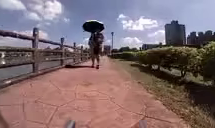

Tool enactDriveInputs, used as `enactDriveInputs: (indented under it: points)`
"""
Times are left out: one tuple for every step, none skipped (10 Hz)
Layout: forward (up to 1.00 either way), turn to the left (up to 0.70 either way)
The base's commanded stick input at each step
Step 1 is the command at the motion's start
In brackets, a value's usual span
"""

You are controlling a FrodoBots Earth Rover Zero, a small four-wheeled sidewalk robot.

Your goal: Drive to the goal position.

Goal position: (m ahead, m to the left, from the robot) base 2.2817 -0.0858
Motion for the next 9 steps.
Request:
enactDriveInputs:
  points:
    - [0.7,0.0]
    - [0.7,0.0]
    - [0.7,0.0]
    - [0.7,0.0]
    - [0.7,0.0]
    - [0.7,0.0]
    - [0.7,0.0]
    - [0.7,0.0]
    - [0.7,0.0]
